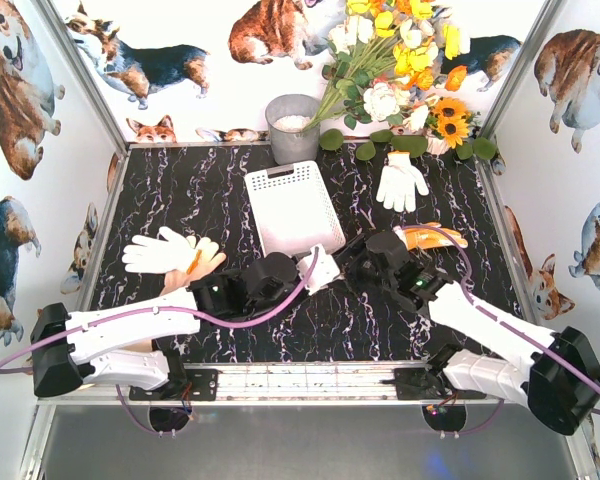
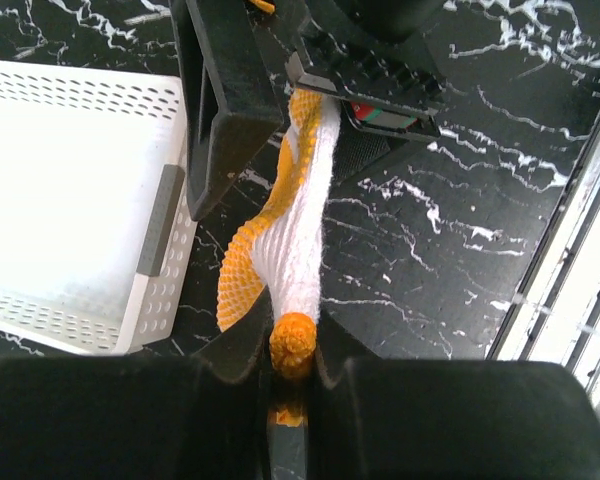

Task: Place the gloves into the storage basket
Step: Adjust the glove at the center of the board.

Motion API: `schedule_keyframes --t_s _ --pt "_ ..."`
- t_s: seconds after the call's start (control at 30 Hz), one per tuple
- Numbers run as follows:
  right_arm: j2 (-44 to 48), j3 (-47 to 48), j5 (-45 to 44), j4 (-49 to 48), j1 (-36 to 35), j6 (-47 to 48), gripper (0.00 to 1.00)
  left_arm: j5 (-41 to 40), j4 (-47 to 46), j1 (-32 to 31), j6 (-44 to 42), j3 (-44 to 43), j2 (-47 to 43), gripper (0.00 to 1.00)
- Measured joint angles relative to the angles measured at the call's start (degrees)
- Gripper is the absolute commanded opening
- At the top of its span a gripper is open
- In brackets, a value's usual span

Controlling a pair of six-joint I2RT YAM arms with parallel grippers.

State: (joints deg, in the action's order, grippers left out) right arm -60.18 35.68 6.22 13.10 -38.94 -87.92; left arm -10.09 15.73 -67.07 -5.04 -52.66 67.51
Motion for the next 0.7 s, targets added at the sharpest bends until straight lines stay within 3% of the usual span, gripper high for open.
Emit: schedule_keyframes --t_s 0.17,0.37,0.7 --pt "-2.6 0.0 0.24 -1.7 0.0 1.88 0.59 0.22 4.09 0.0 -2.64 -0.85 0.81 0.0" --pt "-7.19 0.0 0.2 -7.39 0.02 4.74 0.41 -0.28 8.13 0.0 -7.04 -1.14 2.19 0.0" --pt "-9.01 -3.48 -0.92 -15.47 0.02 10.95 0.38 1.22 9.62 0.0 -10.05 -2.43 4.68 0.0"
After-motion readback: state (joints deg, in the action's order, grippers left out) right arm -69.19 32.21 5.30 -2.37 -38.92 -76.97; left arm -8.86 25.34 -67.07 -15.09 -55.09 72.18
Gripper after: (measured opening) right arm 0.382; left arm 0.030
